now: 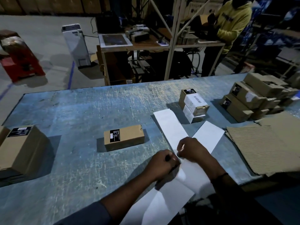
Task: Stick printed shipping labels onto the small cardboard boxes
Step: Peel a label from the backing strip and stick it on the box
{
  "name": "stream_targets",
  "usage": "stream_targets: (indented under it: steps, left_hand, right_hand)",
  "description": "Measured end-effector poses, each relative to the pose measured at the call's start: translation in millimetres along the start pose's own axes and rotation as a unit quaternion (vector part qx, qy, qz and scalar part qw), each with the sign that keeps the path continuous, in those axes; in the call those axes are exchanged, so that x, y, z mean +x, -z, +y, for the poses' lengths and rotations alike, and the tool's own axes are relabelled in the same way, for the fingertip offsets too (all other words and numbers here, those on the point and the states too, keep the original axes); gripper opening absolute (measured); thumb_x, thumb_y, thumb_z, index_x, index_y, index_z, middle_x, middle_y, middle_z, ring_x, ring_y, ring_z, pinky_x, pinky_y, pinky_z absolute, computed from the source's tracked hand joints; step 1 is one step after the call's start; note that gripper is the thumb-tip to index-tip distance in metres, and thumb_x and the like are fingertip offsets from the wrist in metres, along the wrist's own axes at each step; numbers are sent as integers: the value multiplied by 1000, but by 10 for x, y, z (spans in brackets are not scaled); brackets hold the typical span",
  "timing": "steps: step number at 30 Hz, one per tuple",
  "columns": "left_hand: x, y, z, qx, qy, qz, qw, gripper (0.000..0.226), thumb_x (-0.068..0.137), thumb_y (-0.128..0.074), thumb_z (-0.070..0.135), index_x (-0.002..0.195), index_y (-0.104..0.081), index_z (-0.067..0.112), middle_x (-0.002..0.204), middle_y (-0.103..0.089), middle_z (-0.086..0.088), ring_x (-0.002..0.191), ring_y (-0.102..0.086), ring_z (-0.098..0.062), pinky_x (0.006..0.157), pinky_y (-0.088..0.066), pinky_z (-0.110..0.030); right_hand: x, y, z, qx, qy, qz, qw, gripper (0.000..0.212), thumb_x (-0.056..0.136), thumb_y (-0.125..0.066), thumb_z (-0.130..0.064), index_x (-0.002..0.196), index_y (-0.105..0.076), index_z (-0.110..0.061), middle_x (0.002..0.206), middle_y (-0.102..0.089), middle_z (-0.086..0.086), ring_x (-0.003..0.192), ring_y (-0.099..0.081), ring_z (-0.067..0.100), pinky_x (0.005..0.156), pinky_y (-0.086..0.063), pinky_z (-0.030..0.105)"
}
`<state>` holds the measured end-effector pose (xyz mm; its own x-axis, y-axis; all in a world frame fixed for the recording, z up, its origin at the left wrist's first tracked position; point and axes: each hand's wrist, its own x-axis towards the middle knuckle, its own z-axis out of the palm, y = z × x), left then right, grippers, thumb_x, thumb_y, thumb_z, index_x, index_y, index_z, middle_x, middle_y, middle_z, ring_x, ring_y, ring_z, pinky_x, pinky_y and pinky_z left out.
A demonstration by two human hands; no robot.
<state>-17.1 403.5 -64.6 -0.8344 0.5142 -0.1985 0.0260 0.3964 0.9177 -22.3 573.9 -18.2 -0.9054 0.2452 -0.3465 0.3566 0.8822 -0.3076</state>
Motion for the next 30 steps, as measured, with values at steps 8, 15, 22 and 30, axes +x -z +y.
stream_targets:
  steps: [8,15,22,30]
  left_hand:
    - [105,384,516,-181,80,-54,979,48,100,-46,60,123,-69,25,117,-73,-3,103,-71,-21,85,-56,-30]
    - [242,386,338,-153,59,-85,983,48,82,-79,48,118,-73,16,116,-76,-9,110,-71,-31,102,-53,-48]
    - [246,246,109,-225,112,-47,967,35,85,-56,-14,110,-74,3,91,-70,-11,77,-61,-21,74,-51,-27]
    - [187,278,51,-286,161,-11,945,38,76,-52,-4,110,-69,-9,104,-72,-23,90,-60,-28,84,-46,-37]
  right_hand:
    - [-282,232,-109,385,48,224,894,32,90,-58,-2,101,-76,-26,98,-76,-7,92,-69,10,81,-49,25]
    - [-432,-79,-89,442,109,149,878,48,90,-57,11,122,-67,-23,101,-76,-2,90,-73,11,74,-53,17]
    - [-384,-158,124,249,126,298,913,42,80,-77,-3,116,-66,-23,103,-65,-3,76,-61,10,73,-51,18]
    - [84,339,1005,-42,-127,295,946,76,82,-78,-42,145,-43,-21,153,-32,17,135,-33,44,108,-34,55]
